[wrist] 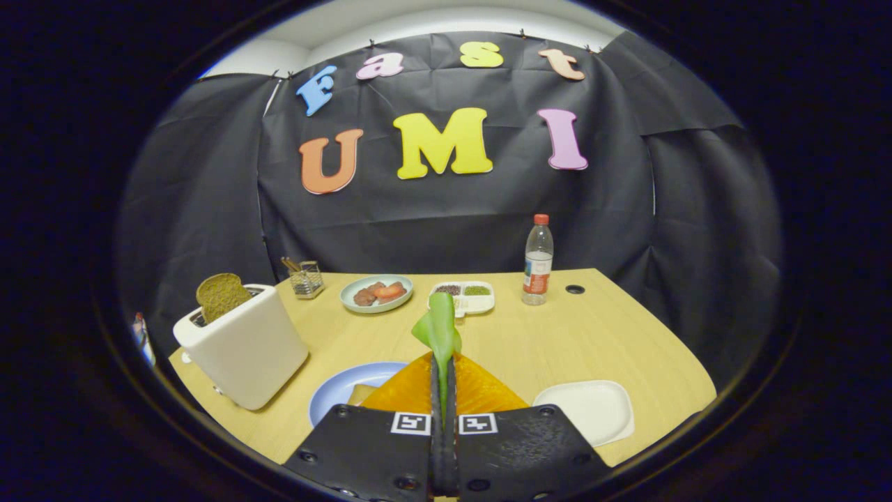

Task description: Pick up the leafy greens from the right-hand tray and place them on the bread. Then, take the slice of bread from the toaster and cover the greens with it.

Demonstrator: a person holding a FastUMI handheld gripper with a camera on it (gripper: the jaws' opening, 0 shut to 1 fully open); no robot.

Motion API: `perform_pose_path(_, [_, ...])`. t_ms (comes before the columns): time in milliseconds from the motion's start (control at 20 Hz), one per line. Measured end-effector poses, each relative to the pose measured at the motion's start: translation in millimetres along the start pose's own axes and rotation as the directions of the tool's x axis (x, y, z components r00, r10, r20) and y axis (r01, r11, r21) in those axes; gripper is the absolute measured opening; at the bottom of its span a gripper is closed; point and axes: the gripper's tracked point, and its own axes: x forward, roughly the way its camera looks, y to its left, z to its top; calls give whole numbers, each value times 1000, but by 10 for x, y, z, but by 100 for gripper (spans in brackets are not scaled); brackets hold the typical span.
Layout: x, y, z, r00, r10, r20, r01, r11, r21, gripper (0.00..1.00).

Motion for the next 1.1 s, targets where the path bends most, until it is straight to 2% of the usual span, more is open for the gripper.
perform_pose_path(200, [126, 94, -156, 996, -87, -14, 85, 993, -77, 0])
perform_pose_path(300, [171, 176, -244, 995, -98, -27, 95, 991, -91, 0])
perform_pose_path(600, [241, 437, -346, 997, -66, -50, 63, 997, -42, 0])
perform_pose_path(800, [260, 719, -420, 998, 1, -70, 2, 999, 45, 0])
perform_pose_path(900, [283, 827, -451, 997, 27, -73, -22, 997, 68, 10])
perform_pose_path(950, [299, 855, -452, 997, 36, -70, -31, 997, 74, 20])
perform_pose_path(1100, [343, 932, -469, 996, 57, -66, -51, 995, 84, 25])
